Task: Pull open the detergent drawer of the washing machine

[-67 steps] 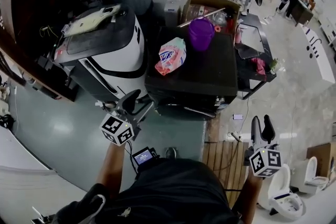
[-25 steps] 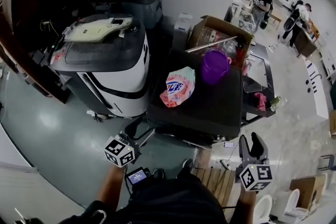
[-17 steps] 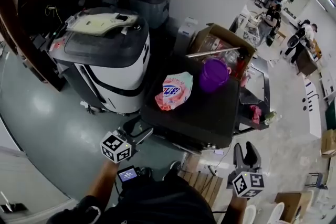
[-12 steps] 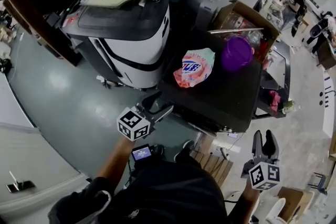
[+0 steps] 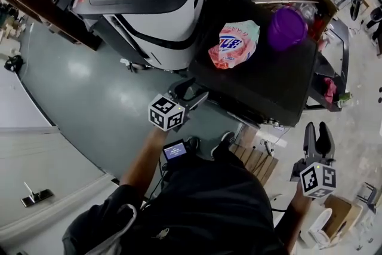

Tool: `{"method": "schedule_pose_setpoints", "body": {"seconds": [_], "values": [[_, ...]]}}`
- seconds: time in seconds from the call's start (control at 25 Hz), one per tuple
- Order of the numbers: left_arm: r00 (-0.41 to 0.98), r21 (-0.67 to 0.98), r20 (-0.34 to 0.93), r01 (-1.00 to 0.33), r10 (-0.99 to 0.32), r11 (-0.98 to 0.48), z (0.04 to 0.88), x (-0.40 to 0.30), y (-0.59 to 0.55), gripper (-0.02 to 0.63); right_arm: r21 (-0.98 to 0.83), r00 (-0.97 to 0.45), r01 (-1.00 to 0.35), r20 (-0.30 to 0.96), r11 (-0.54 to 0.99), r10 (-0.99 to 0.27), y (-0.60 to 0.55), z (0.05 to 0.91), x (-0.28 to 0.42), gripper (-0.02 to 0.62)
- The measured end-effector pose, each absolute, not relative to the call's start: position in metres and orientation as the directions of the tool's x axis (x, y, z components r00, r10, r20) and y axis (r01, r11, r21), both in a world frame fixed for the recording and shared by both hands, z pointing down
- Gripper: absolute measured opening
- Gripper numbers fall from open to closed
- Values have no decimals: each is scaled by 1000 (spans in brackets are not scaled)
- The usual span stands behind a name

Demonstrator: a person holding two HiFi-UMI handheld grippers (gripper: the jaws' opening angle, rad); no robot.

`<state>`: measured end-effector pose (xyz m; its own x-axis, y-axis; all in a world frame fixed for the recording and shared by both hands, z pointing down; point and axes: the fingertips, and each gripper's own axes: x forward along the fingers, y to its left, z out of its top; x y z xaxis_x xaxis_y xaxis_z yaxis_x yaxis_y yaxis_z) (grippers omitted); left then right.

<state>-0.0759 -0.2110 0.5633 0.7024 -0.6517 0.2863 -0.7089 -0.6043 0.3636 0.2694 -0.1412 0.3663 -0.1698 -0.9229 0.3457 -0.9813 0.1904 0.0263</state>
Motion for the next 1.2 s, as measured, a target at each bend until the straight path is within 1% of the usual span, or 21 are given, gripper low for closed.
{"method": "schedule_pose_setpoints", "body": {"seconds": [0.24, 0.76, 0.88, 1.04, 1.2], "values": [[682, 430, 350, -726, -642, -536, 618, -78, -215, 308, 36, -180, -978, 370, 207, -911, -148, 371, 272, 166], [681, 578, 417, -710, -602, -403, 730, -79, -221, 308, 95, -176, -967, 422, 236, -890, -158, 371, 273, 167], [696, 640, 391, -676, -602, -365, 746, -78, -226, 308, 106, -175, -964, 432, 243, -885, -161, 372, 273, 166], [721, 745, 315, -590, -618, -309, 761, -76, -235, 314, 117, -171, -962, 446, 247, -879, -164, 374, 274, 167], [751, 818, 225, -492, -620, -299, 766, -71, -246, 356, 126, -161, -962, 455, 243, -876, -168, 376, 276, 166]]}}
